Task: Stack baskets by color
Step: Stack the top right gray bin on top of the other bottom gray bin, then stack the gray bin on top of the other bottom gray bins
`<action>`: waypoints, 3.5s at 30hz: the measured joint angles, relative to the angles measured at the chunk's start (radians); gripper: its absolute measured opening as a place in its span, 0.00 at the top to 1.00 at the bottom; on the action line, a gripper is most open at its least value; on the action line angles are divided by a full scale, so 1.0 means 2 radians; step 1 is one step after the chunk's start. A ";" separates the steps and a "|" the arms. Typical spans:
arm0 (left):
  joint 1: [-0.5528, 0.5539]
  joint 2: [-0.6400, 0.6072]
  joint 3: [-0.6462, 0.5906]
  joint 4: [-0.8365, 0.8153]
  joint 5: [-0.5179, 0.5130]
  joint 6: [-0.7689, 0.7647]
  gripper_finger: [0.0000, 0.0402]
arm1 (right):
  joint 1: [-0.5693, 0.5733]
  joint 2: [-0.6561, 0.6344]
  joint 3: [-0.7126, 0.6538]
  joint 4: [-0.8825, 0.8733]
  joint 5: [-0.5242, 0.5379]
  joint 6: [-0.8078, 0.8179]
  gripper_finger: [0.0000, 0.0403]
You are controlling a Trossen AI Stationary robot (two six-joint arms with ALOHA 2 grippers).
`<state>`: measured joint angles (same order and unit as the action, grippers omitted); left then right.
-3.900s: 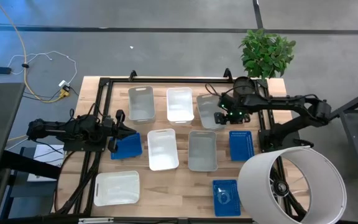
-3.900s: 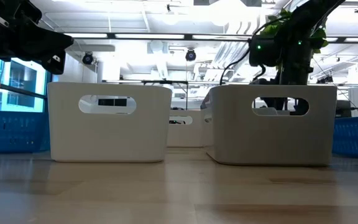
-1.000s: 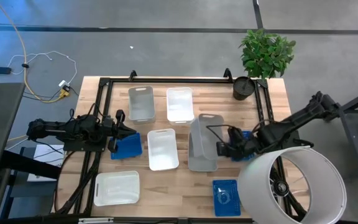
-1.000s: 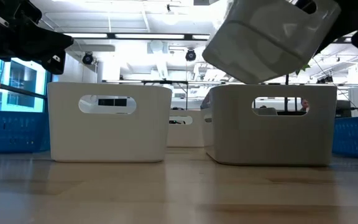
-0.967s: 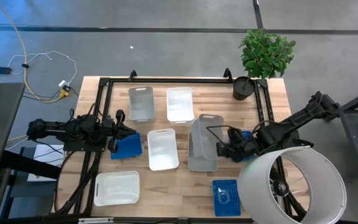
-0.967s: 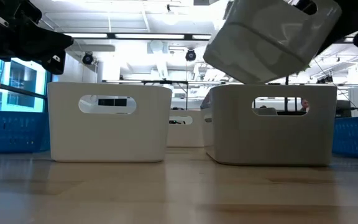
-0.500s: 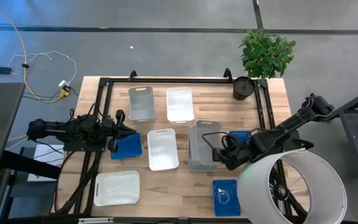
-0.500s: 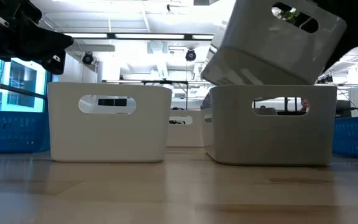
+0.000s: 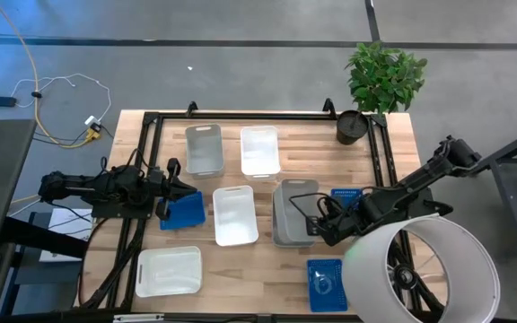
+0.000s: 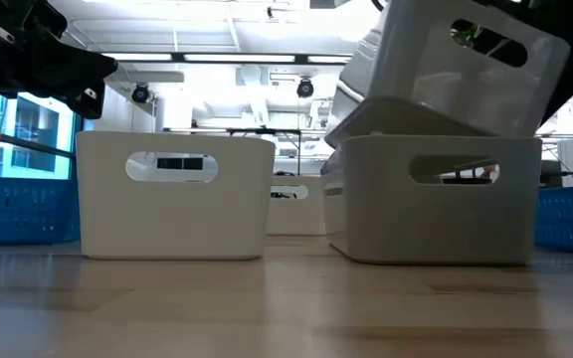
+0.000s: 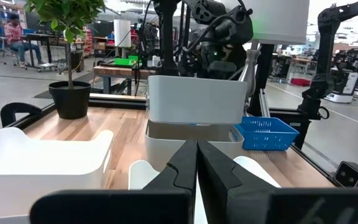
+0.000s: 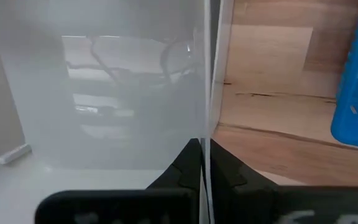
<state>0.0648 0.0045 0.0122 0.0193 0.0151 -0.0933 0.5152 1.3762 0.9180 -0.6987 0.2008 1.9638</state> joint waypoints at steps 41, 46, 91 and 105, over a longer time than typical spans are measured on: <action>0.000 0.000 0.000 0.000 0.000 0.000 1.00 | -0.042 0.005 -0.001 -0.123 -0.019 -0.043 0.68; 0.000 0.000 0.000 0.000 0.000 0.000 1.00 | -0.042 0.004 -0.001 -0.128 -0.023 -0.057 0.49; 0.000 0.000 0.000 0.000 0.000 0.000 1.00 | -0.048 -0.271 -0.045 -0.177 0.143 -0.312 0.40; 0.000 0.000 0.000 0.000 0.000 0.000 1.00 | -0.068 -0.377 -0.088 -0.114 0.194 -0.454 0.40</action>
<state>0.0649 0.0047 0.0121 0.0192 0.0149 -0.0931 0.3788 0.6228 0.7420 -0.9263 0.5883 1.0556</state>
